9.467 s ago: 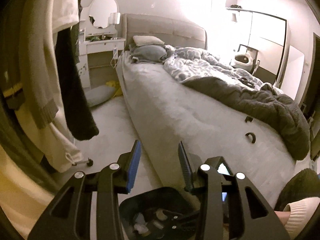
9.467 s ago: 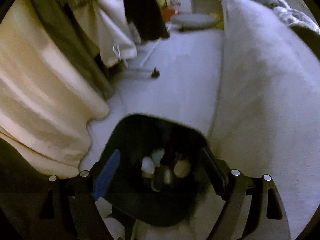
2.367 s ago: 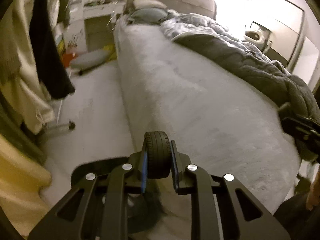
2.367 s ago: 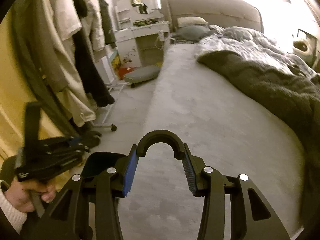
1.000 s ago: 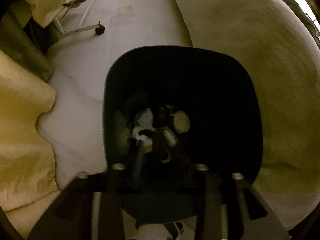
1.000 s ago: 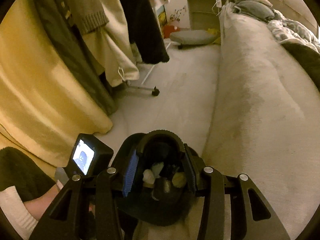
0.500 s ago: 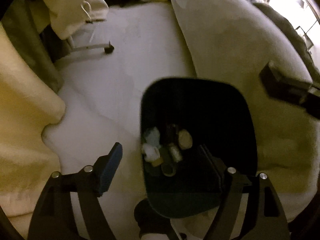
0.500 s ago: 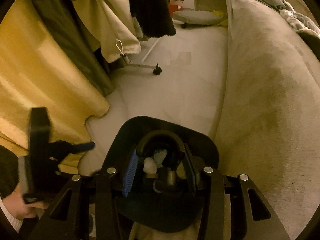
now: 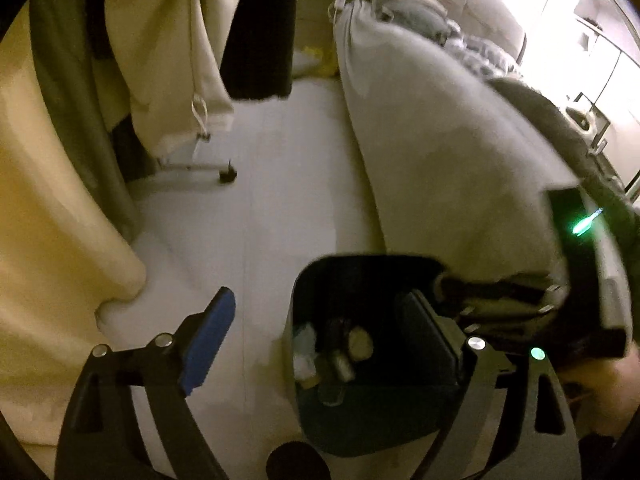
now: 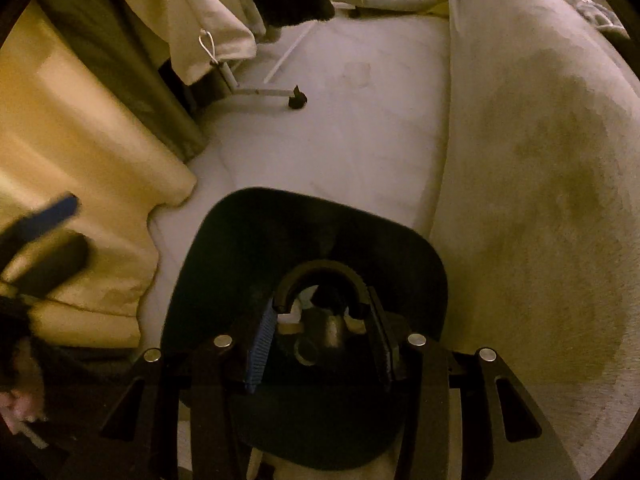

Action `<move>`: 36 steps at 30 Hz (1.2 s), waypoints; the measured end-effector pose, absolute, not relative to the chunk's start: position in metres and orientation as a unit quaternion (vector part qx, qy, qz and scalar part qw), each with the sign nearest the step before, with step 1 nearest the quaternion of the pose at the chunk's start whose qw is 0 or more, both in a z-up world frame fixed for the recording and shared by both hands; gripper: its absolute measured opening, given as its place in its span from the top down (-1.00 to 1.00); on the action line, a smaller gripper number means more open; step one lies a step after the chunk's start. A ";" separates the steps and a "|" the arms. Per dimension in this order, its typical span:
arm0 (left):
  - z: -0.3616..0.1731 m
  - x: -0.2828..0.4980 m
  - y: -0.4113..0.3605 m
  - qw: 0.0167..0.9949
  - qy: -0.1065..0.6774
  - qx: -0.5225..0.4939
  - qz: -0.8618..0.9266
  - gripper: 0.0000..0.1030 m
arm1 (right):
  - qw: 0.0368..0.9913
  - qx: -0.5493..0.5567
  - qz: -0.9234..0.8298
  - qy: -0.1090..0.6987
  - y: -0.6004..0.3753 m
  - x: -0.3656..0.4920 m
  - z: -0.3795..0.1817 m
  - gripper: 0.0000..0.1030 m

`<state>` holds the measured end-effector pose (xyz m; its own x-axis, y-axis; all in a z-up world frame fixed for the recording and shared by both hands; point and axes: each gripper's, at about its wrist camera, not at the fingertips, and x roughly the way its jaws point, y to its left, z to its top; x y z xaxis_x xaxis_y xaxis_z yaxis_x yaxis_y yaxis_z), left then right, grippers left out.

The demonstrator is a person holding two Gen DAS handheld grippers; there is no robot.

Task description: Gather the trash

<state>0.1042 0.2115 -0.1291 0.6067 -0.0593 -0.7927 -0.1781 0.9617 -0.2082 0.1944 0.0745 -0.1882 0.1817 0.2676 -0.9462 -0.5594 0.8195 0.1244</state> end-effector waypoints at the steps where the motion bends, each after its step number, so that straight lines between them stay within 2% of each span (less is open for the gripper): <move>1: -0.124 0.103 0.212 0.890 0.436 -0.131 0.036 -0.79 | 0.757 -0.127 0.272 0.580 0.074 0.194 -0.188 0.12; 9: -0.063 0.084 0.195 0.923 0.376 -0.052 0.063 -0.87 | 0.748 -0.146 0.278 0.585 0.077 0.191 -0.195 0.03; 14: -0.036 0.066 0.184 0.937 0.342 -0.033 0.068 -0.90 | 0.751 -0.155 0.283 0.576 0.080 0.187 -0.194 -0.43; 17: -0.028 0.053 0.176 0.942 0.328 -0.028 0.068 -0.92 | 0.755 -0.157 0.283 0.570 0.076 0.183 -0.189 -0.56; 21: -0.016 0.041 0.164 0.948 0.310 -0.014 0.065 -0.93 | 0.764 -0.162 0.285 0.555 0.072 0.177 -0.176 -0.63; 25: 0.003 0.029 0.152 0.955 0.289 -0.005 0.062 -0.93 | 0.787 -0.157 0.297 0.518 0.064 0.167 -0.147 -0.80; 31: 0.019 0.014 0.132 0.961 0.270 0.004 0.058 -0.93 | 0.833 -0.117 0.301 0.450 0.026 0.148 -0.081 -0.93; 36: 0.032 0.002 0.122 0.965 0.254 0.001 0.060 -0.93 | 0.877 -0.088 0.285 0.378 -0.014 0.123 -0.028 -0.93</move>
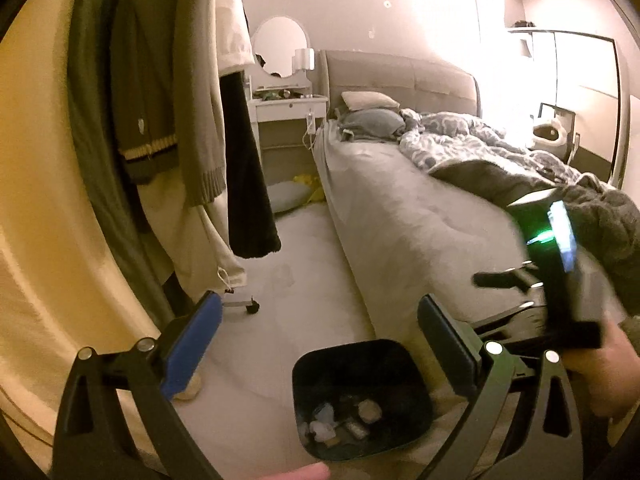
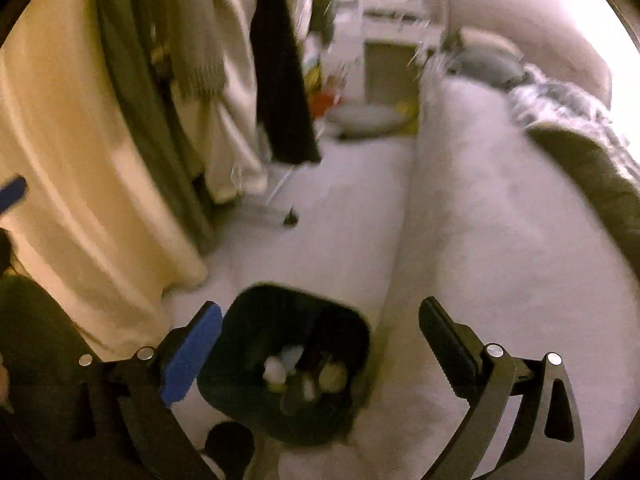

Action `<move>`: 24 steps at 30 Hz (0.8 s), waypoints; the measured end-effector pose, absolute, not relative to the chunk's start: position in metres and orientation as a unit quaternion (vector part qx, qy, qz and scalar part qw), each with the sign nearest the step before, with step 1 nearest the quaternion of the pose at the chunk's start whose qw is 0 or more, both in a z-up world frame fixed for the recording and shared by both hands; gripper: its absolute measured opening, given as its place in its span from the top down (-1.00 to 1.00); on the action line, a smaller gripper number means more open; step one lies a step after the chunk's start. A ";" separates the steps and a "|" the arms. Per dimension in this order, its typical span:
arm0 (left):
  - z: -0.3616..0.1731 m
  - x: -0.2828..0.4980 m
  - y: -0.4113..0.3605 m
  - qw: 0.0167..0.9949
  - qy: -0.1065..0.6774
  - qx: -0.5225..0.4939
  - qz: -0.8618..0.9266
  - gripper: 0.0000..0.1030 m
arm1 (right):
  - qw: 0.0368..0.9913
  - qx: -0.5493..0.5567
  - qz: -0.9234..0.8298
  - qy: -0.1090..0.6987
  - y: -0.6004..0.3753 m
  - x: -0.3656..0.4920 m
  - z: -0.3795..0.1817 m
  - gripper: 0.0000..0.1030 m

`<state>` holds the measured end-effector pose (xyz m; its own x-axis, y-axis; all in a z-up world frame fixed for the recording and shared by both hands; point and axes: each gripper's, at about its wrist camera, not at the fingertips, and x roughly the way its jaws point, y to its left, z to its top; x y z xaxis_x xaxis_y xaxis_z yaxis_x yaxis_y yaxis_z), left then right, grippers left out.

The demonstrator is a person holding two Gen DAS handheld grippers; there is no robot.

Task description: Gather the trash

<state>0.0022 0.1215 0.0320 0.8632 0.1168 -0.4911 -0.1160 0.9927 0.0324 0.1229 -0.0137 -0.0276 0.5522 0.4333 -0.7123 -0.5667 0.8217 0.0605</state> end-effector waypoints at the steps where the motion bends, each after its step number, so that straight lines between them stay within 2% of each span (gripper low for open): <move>1: 0.035 0.001 0.121 0.965 0.253 0.000 0.064 -0.93 | 0.886 -0.080 0.279 0.362 -0.026 0.116 -0.015 -0.93; 10: 0.058 -0.011 0.118 0.969 0.238 0.000 0.065 -0.94 | 0.933 -0.062 0.226 0.273 -0.117 0.066 0.053 -0.93; 16: 0.060 -0.011 0.116 0.970 0.237 -0.026 0.055 -0.94 | 0.957 -0.049 0.165 0.236 -0.184 0.027 0.070 -0.93; 24: 0.059 -0.016 0.090 0.974 0.225 0.004 0.041 -0.94 | 0.972 -0.007 0.103 0.211 -0.267 -0.008 0.072 -0.93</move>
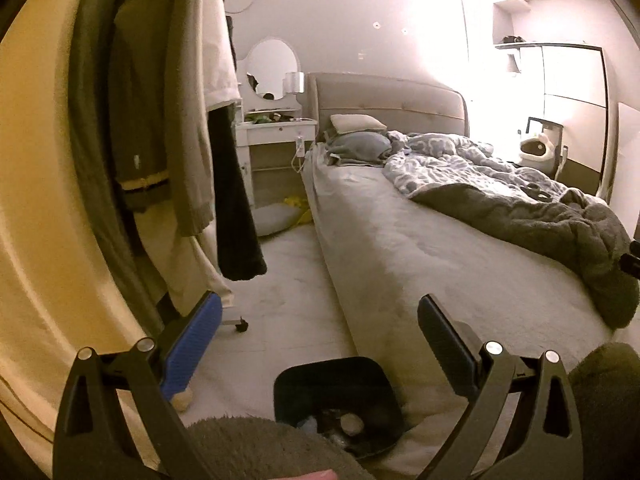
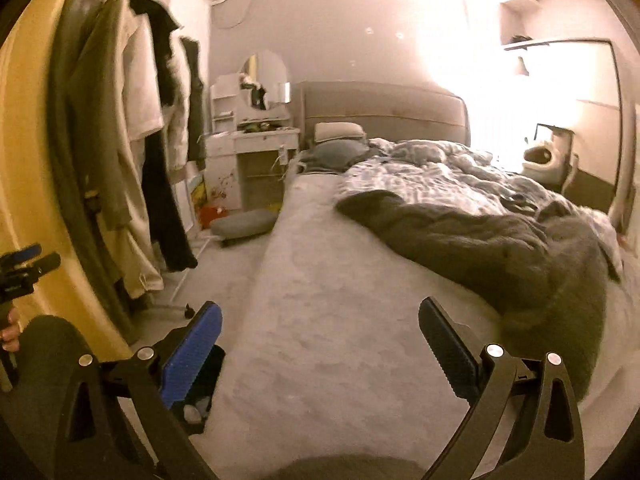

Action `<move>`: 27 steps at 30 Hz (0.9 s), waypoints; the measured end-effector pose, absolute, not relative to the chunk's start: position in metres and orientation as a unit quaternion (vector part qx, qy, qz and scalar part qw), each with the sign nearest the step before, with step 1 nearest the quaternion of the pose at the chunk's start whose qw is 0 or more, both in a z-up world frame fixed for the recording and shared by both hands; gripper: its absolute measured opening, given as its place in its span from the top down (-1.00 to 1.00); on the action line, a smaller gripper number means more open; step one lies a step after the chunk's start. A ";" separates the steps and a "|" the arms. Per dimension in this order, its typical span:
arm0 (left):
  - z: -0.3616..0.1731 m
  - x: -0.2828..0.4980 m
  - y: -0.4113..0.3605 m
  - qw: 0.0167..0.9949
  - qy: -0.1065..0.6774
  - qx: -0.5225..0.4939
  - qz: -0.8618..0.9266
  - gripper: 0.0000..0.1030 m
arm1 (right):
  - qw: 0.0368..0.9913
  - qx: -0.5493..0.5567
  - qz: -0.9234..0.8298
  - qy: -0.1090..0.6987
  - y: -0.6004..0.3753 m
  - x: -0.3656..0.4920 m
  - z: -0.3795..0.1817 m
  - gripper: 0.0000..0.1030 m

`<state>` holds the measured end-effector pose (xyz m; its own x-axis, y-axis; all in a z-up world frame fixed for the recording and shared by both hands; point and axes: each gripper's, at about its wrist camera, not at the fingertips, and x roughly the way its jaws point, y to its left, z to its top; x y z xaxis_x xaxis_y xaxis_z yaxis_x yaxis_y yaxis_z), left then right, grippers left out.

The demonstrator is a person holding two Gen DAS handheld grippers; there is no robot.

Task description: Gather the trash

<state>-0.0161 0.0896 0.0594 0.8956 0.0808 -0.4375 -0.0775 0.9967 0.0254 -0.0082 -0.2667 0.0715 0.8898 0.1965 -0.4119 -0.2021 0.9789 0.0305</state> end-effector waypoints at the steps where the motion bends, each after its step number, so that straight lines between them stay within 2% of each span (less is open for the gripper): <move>1: 0.058 -0.015 0.088 0.973 0.226 0.005 0.040 -0.94 | 0.973 -0.003 0.099 0.209 -0.272 -0.012 0.071 -0.93; 11: 0.045 -0.007 0.075 0.970 0.239 0.013 0.030 -0.94 | 0.973 0.056 0.071 0.213 -0.319 -0.020 0.048 -0.94; 21: 0.042 -0.007 0.075 0.969 0.245 0.011 0.027 -0.94 | 0.968 0.007 0.122 0.220 -0.293 -0.021 0.047 -0.93; 27: 0.041 -0.006 0.074 0.969 0.246 0.011 0.025 -0.94 | 0.967 0.017 0.131 0.220 -0.296 -0.021 0.047 -0.93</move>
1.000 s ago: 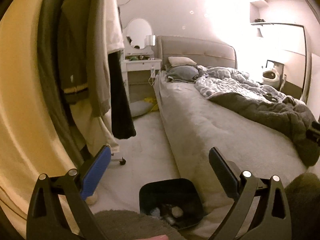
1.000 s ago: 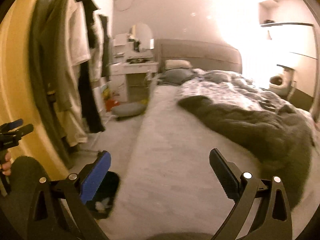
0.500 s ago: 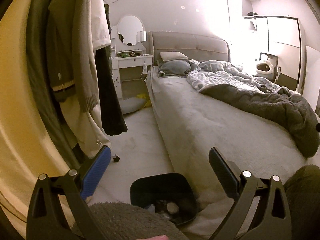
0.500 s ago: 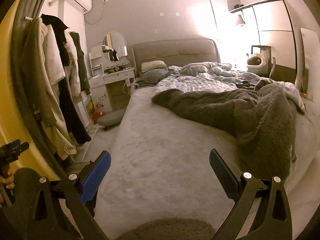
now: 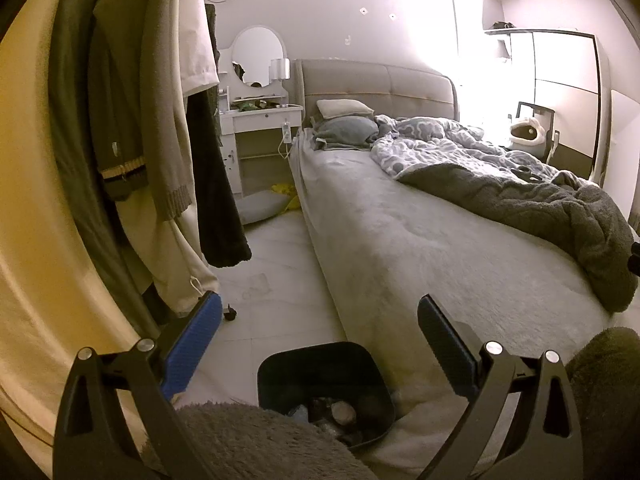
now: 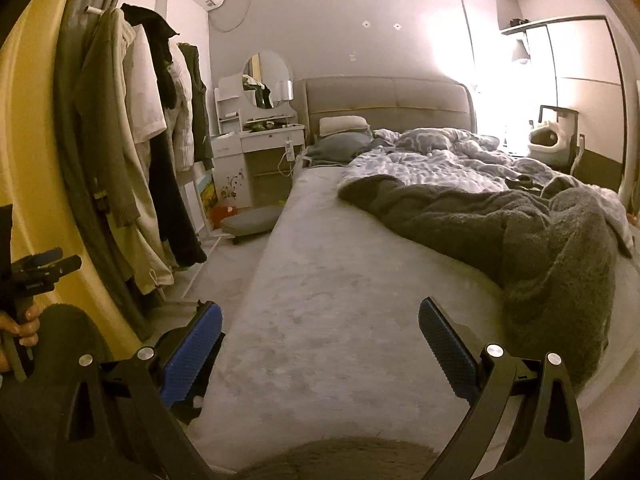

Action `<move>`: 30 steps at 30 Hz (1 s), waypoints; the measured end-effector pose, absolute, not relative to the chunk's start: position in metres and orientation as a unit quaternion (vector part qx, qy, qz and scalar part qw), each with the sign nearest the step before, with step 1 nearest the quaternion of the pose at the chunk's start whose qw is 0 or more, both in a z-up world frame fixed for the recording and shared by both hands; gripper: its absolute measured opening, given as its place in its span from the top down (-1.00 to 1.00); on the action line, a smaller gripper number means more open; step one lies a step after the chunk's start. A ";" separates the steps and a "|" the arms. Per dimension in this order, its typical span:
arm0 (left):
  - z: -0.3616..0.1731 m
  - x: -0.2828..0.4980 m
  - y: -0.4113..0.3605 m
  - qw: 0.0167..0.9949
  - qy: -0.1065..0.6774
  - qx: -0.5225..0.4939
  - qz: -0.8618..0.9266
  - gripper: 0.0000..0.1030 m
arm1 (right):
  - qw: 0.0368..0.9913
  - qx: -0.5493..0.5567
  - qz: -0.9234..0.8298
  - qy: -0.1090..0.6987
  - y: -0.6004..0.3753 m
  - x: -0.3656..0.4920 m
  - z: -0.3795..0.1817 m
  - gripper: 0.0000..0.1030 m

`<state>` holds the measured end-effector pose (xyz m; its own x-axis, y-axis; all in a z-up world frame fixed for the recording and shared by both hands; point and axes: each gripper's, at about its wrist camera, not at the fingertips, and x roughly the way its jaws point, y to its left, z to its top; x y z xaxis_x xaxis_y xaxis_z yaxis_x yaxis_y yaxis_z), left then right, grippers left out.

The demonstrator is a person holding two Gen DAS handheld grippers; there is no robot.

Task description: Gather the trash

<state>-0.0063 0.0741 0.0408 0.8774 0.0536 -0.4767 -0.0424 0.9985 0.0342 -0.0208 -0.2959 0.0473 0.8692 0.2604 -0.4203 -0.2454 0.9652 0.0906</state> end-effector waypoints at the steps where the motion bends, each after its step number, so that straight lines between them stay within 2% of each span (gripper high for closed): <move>1: 0.041 -0.006 0.074 0.969 0.247 0.010 0.024 -0.94 | 0.966 0.020 0.132 0.220 -0.297 -0.021 0.047 -0.93; 30: 0.039 -0.007 0.078 0.968 0.250 -0.002 0.020 -0.94 | 0.966 0.029 0.134 0.220 -0.301 -0.020 0.046 -0.94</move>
<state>-0.0073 0.0785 0.0388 0.8740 0.0384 -0.4844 -0.0400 0.9992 0.0070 -0.0199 -0.3010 0.0464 0.8670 0.2719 -0.4176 -0.2464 0.9623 0.1150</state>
